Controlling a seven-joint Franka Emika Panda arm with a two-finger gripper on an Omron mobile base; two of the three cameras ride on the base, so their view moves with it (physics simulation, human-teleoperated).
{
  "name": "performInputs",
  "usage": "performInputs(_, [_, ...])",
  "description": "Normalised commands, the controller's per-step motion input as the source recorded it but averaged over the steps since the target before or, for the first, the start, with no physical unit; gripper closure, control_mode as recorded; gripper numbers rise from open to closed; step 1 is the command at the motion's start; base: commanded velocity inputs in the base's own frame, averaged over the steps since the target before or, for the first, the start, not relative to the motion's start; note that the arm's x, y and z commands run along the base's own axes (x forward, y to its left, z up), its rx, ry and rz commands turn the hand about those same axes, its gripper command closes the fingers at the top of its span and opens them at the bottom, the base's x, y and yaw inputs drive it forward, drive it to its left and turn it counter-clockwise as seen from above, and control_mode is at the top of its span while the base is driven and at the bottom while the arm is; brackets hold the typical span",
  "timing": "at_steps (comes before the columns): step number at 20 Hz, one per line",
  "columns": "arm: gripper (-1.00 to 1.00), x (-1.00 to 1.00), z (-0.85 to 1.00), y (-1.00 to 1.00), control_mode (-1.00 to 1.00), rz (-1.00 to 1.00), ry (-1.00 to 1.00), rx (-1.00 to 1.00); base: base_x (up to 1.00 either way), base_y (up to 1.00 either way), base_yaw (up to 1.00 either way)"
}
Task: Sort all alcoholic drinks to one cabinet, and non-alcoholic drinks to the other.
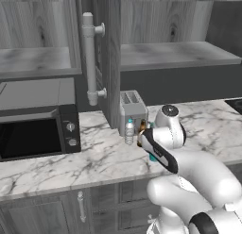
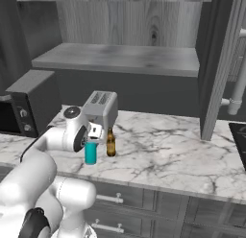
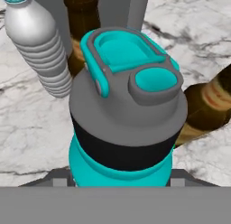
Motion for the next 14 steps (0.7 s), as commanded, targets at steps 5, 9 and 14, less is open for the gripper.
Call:
performInputs(5, [1.0, -0.44, 0.14, -0.06, -1.0, 0.05, -0.15, 0.0, 0.0, 0.0, 0.0])
performInputs(9, [1.0, -0.44, 0.34, 0.0, -1.0, 0.07, -0.25, -0.03, 0.0, 0.0, 0.0])
performInputs(14, [1.0, -0.34, 0.53, 0.0, -1.0, 0.07, -0.18, 0.0, 0.0, 0.0, 0.0])
